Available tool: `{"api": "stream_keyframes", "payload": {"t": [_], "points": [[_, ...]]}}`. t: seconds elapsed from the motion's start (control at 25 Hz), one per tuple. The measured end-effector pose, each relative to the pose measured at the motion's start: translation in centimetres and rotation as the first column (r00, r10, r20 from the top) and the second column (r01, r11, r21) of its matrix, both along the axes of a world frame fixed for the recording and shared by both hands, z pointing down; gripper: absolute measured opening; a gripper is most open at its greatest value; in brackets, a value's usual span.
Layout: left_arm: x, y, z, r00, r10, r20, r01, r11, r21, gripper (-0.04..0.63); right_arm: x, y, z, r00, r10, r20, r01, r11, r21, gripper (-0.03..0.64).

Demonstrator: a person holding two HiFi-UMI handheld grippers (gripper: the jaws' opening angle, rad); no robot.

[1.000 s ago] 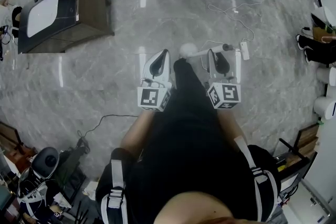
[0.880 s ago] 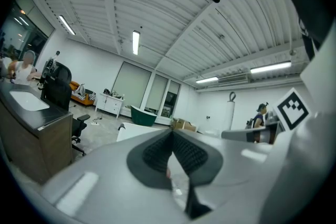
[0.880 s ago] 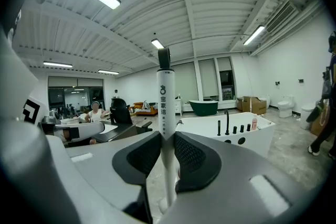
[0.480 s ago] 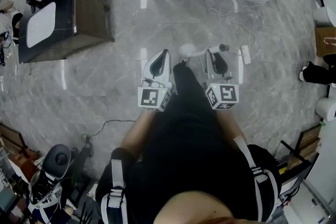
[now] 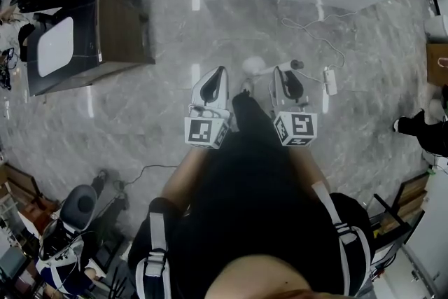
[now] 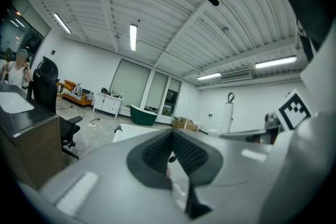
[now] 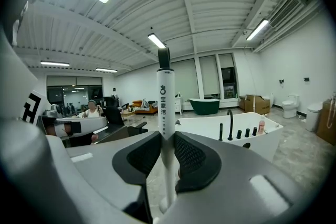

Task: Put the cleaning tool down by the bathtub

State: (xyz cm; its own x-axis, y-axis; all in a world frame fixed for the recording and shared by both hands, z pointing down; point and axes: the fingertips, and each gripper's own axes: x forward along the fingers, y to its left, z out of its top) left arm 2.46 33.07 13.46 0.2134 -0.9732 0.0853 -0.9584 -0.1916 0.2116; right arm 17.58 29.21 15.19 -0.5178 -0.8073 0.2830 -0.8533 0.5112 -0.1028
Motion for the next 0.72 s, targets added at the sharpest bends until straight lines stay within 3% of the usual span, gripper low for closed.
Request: {"api": "stream_keyframes", "payload": {"t": [0.72], "points": [[1.4, -12.2, -1.2, 0.999, -0.034, 0.007, 0.034, 0.999, 0.02, 0.008, 1.1, -12.4, 0.6, 1.0, 0.003, 0.009, -0.003, 1.0, 0.015, 0.084]]}}
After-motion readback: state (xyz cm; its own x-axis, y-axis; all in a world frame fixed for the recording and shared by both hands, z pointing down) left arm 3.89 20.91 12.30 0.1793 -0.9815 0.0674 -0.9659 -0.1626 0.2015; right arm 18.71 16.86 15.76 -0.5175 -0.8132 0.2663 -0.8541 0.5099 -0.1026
